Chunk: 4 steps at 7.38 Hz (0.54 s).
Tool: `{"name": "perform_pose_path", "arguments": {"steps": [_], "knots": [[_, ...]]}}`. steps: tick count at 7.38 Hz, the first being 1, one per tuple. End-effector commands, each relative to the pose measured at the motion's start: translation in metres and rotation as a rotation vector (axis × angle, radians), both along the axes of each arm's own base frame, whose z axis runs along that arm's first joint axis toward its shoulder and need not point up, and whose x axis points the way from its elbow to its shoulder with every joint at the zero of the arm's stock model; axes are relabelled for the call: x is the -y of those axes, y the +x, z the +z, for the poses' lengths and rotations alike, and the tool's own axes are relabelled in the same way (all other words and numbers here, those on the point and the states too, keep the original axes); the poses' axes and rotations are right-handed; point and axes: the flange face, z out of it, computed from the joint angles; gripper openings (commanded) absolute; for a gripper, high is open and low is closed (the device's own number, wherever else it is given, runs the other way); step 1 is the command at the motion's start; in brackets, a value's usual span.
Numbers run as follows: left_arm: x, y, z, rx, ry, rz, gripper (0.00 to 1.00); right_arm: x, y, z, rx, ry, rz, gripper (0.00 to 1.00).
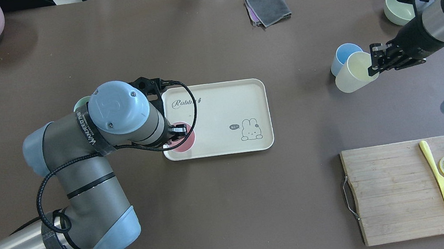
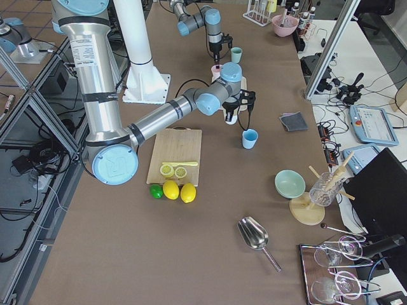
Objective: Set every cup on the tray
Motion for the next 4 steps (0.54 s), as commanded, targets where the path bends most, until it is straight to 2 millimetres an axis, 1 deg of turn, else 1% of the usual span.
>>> {"name": "perform_pose_path", "arguments": {"steps": [1,2,3,4], "knots": [[0.004,0.008,0.005,0.005,0.014,-0.016,0.19,0.001,-0.022,-0.034,0.005,0.011,-0.009,0.0],[0.008,0.006,0.004,0.004,0.014,-0.022,0.62,-0.004,-0.044,-0.047,0.01,0.005,-0.009,0.0],[0.012,-0.001,0.001,-0.01,0.023,-0.034,0.97,-0.007,-0.065,-0.063,0.01,0.021,-0.004,0.0],[0.028,-0.023,-0.006,-0.025,0.031,-0.059,0.98,-0.013,-0.084,-0.079,0.023,0.03,-0.012,0.0]]}}
